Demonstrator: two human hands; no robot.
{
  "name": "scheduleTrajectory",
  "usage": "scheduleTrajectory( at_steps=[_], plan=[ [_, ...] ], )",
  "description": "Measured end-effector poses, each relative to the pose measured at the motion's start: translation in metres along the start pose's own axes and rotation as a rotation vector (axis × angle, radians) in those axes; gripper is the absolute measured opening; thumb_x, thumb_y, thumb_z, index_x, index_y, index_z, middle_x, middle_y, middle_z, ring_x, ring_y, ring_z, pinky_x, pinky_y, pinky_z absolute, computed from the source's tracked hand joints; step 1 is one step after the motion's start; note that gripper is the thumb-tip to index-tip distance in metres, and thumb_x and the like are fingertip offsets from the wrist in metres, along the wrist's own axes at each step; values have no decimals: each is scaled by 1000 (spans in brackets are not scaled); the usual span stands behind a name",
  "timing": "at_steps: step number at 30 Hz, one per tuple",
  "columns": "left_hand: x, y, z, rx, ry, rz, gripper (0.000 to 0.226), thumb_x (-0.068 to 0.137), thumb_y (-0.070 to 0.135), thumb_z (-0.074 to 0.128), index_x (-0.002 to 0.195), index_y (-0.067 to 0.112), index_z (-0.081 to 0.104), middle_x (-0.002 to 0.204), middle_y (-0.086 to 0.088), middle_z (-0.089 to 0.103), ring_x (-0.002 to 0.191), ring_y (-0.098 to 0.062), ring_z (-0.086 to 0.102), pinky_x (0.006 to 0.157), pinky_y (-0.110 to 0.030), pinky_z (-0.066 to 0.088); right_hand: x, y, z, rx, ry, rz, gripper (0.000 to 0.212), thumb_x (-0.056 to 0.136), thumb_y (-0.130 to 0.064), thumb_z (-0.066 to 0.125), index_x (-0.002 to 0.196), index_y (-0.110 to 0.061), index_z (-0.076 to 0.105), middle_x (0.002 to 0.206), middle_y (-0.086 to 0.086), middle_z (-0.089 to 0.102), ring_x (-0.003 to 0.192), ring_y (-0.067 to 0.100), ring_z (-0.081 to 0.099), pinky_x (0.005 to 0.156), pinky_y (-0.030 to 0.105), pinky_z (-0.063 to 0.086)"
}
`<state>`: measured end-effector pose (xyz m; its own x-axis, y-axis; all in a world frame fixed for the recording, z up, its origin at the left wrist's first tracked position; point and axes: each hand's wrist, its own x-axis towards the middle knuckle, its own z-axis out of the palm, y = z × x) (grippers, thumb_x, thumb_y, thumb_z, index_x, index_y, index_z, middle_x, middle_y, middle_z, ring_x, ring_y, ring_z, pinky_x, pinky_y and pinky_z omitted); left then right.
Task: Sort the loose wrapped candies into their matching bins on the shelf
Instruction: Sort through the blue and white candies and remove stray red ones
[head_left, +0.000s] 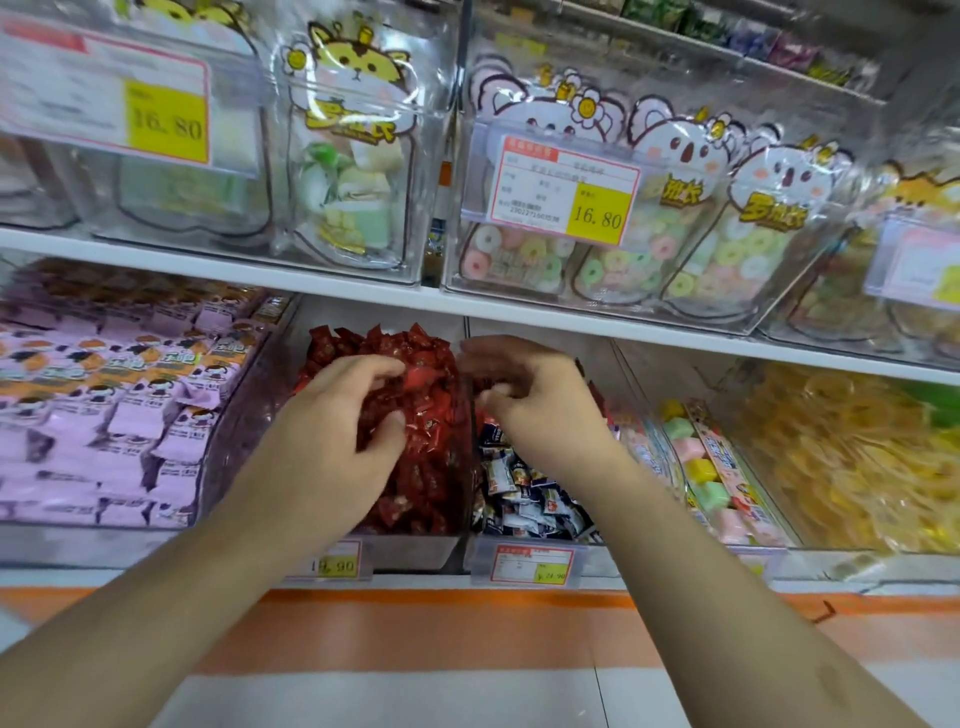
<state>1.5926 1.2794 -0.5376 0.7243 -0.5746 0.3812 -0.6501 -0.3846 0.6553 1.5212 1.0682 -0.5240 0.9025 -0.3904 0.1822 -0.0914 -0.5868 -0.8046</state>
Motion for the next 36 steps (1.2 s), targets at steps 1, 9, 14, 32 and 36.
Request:
scheduleTrajectory(
  at_steps=[1,9,14,32,36],
  plan=[
    [-1,-1,-1,9,-20,2,41,99,28,61,139,34,55,138,25,52,115,15,42,92,2,26,0,3,-1,-19,18,6,51,91,7,54,124,-28,70,115,-16,74,108,1,67,97,22,54],
    [-1,3,26,41,-288,135,51,104,39,51,153,46,40,155,37,32,138,25,17,106,4,4,32,33,-9,-295,-71,156,53,96,-13,65,147,-24,53,145,-2,59,133,18,55,106,27,44],
    [3,-3,35,27,-278,141,50,104,37,52,152,44,43,154,33,37,144,17,22,111,1,7,46,40,0,-364,-267,222,68,86,-42,74,149,-37,48,151,-7,54,134,16,54,112,34,44],
    [3,-3,5,101,-270,116,48,101,37,58,146,45,46,147,35,42,134,12,38,108,-8,28,5,34,-20,108,308,142,26,84,-2,81,102,-20,79,91,-5,80,86,12,76,81,34,62],
    [4,-4,-13,125,-218,34,43,98,34,62,139,44,53,137,34,48,105,11,52,85,0,30,-12,13,-21,320,345,144,22,86,-1,79,103,-15,79,93,-1,80,91,15,76,86,33,59]
  ],
)
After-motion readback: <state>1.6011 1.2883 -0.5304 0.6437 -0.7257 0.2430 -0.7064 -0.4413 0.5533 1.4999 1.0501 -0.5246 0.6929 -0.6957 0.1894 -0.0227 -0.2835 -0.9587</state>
